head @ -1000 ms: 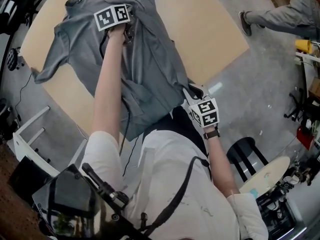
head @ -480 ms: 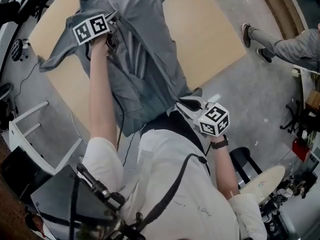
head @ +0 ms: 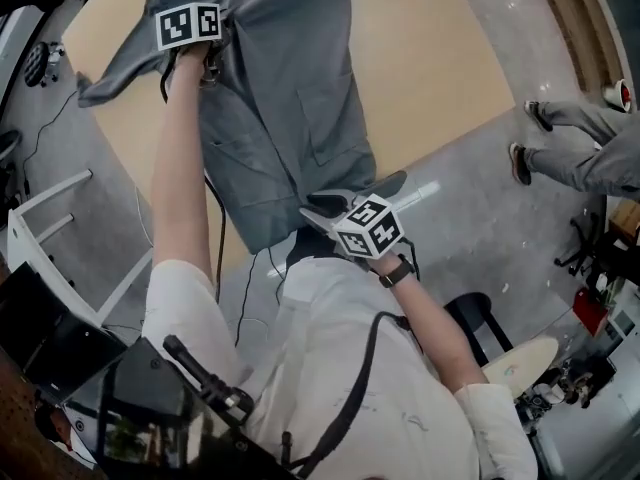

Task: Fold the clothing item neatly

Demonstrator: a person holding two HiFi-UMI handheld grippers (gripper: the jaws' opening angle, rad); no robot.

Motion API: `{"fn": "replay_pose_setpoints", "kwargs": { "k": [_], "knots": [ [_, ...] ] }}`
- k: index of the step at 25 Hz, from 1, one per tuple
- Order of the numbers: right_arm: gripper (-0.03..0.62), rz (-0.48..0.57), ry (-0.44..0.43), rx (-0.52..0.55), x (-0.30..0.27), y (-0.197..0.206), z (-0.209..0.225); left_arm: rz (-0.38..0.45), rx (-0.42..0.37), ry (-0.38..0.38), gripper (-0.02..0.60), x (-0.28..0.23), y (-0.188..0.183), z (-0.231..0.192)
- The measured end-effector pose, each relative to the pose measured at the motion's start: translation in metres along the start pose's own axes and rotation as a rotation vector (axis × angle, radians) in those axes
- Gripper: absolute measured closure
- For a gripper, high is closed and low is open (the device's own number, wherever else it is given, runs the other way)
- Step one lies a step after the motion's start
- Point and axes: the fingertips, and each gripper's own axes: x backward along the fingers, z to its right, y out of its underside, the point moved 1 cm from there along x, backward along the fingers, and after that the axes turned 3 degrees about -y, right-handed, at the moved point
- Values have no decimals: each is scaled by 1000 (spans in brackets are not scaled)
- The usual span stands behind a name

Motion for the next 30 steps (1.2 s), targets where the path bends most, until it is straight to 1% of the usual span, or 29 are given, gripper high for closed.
{"fn": "replay_pose_setpoints", "kwargs": {
  "k": [1, 2, 4, 6, 8, 11, 14, 16, 18, 20, 23, 27, 30],
  "knots": [
    [458, -14, 9, -6, -10, 5, 4, -27, -20, -23, 550, -4, 7, -4],
    [441, -21, 24, -9, -15, 10, 10, -49, -36, -39, 531, -7, 13, -7],
    [460, -3, 51, -10, -11, 13, 19, -59, -36, -49, 505, -4, 25, -8],
    [459, 55, 62, -3, 10, 7, 27, -30, -7, -49, 500, 8, 34, -4],
    [462, 131, 91, 7, 42, -1, 39, 18, 15, -52, 500, 30, 42, 6],
    [485, 213, 201, 5, 94, 7, 70, 85, 37, -42, 500, 73, 68, 34],
    [488, 205, 313, 8, 130, 37, 100, 123, 39, -20, 500, 112, 109, 74],
    [487, 173, 342, 34, 139, 58, 109, 132, 32, -11, 500, 132, 141, 104],
    [485, 143, 332, 63, 132, 78, 108, 133, 21, -6, 500, 146, 175, 135],
    [480, 108, 304, 106, 110, 95, 101, 146, 18, -9, 500, 159, 206, 162],
    [468, 48, 265, 208, 62, 110, 86, 191, 54, -12, 500, 177, 240, 189],
    [454, 10, 255, 337, 7, 109, 72, 276, 141, -34, 502, 211, 263, 202],
    [452, -26, 291, 384, -24, 107, 74, 315, 176, -77, 502, 241, 276, 197]
  ]
}}
